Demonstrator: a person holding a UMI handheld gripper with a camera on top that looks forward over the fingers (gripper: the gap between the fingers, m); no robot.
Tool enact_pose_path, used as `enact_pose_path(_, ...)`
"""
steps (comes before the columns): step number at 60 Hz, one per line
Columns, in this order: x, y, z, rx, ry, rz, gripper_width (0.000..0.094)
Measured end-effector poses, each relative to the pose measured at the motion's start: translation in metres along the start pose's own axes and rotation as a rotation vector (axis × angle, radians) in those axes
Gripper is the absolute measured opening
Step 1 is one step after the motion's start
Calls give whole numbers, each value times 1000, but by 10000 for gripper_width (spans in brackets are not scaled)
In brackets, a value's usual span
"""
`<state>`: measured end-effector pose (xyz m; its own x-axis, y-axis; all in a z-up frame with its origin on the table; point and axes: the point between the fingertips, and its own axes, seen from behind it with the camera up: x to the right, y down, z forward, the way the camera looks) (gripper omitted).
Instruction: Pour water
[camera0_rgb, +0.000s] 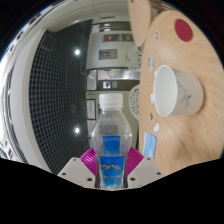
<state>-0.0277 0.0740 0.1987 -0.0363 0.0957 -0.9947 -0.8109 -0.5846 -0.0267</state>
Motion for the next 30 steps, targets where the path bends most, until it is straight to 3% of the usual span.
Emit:
enact_pose_path(8,9,-13,-11,20,0,186,321)
enact_pose_path(15,7,-4,-19,-20,-15,342,330)
enact_pose_path(23,6,19,-20,-3,10,363,328)
enact_pose_path(30,-9,27,-25,-38,-2,300,329)
